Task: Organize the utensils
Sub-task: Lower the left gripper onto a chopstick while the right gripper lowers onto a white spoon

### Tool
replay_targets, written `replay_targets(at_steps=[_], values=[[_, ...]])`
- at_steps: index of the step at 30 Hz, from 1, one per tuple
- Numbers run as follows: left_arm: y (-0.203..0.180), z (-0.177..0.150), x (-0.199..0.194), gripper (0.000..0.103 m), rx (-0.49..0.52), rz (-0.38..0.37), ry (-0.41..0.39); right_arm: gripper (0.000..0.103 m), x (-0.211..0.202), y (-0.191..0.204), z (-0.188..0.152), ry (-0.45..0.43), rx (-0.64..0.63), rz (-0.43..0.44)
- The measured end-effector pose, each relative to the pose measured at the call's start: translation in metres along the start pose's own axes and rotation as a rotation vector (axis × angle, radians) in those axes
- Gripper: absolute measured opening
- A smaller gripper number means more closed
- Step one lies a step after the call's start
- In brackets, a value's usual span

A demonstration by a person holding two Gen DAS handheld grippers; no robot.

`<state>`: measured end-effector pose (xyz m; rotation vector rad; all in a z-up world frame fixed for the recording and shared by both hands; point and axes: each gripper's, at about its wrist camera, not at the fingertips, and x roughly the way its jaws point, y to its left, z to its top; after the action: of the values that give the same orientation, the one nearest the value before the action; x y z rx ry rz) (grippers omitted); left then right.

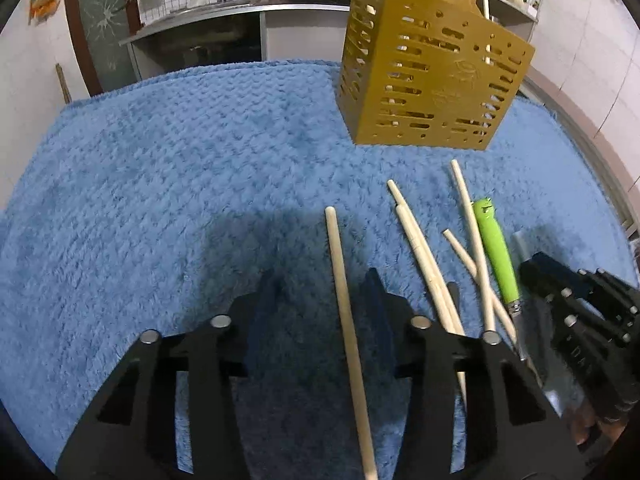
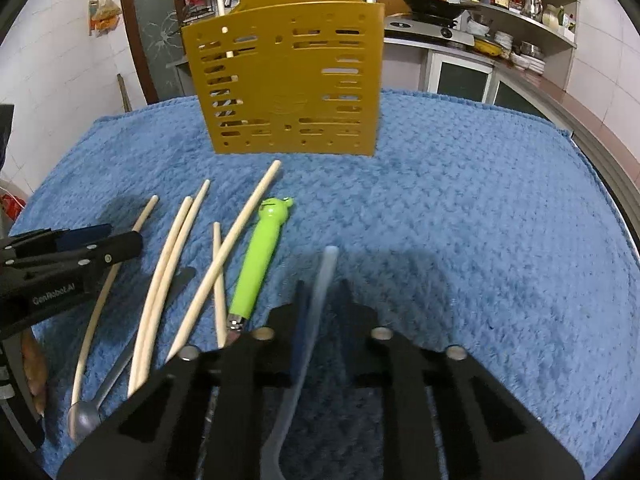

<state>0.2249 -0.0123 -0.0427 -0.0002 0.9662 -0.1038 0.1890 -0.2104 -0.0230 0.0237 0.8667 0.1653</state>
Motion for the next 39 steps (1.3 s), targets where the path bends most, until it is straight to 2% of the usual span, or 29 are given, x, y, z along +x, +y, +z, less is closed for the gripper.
replay_targets(at_steps=[3, 11, 15, 19, 28, 39], values=[[-0.001, 0.003, 0.002, 0.031, 0.01, 0.005, 0.007, 0.013, 0.002, -0.003, 0.002, 0.01, 0.02, 0.016], [-0.007, 0.013, 0.01, 0.029, 0.02, 0.018, 0.011, 0.013, 0.009, 0.001, 0.011, 0.034, 0.027, 0.001], [-0.003, 0.012, 0.009, 0.019, 0.017, 0.021, -0.003, 0.012, 0.01, 0.004, 0.012, 0.028, 0.025, -0.012], [0.007, 0.011, 0.008, 0.012, -0.013, -0.02, -0.002, 0.011, 0.009, 0.003, 0.008, 0.009, 0.026, -0.009], [0.013, 0.008, -0.003, 0.002, -0.033, -0.055, -0.017, 0.011, 0.007, -0.002, 0.007, -0.001, 0.036, 0.012], [0.0, 0.003, -0.007, 0.0, 0.034, -0.017, -0.011, 0.011, 0.007, -0.005, 0.006, -0.002, 0.041, 0.022]])
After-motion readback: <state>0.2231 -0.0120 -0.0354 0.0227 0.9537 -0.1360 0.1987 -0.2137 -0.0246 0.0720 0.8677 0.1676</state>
